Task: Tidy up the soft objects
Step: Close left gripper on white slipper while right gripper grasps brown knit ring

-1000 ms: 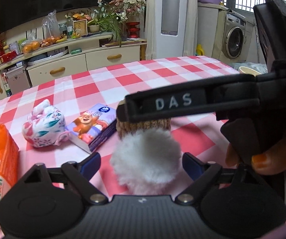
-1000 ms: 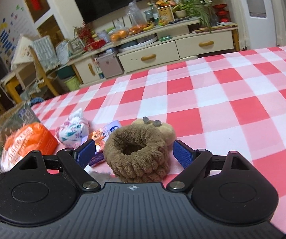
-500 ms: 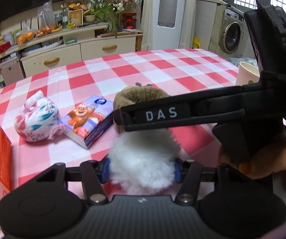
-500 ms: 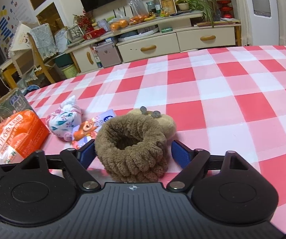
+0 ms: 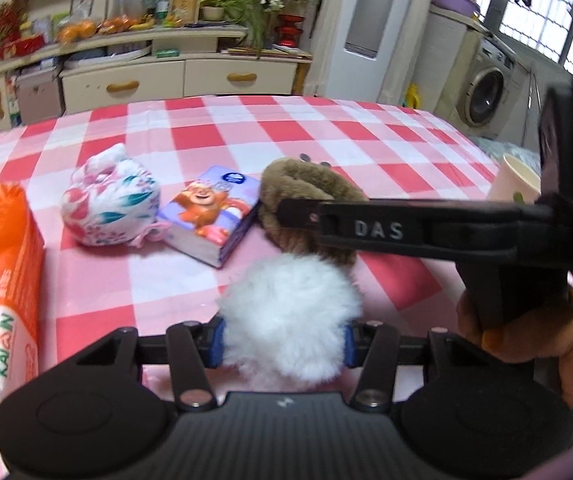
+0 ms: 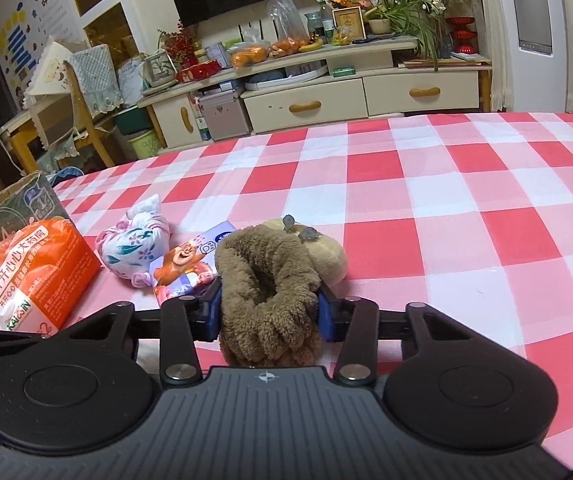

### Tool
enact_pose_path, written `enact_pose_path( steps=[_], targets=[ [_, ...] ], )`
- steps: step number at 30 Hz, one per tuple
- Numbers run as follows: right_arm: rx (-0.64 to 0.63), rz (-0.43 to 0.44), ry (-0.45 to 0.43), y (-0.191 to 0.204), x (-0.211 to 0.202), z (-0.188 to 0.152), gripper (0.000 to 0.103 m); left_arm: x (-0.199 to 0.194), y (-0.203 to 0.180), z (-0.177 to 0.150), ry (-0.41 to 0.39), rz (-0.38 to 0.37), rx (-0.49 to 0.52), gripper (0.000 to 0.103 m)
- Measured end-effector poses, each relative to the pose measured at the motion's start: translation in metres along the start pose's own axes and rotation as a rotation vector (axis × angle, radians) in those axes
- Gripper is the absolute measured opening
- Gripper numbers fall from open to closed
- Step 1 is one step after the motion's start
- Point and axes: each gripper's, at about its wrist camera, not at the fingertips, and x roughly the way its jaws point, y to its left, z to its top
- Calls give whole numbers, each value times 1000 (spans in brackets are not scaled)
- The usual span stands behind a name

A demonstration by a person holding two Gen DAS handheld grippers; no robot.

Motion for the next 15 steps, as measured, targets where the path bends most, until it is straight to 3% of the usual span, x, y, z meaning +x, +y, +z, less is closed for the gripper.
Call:
enact_pose_path(
  steps=[6,15],
  targets=[
    [-17,-25,-13,3,-3,-2,42,-7,11,1,0,-1,-102,50],
    [-32,-127,-46,4,-18,-8,39,-26,13,0,-44,21,-131,50]
  ],
)
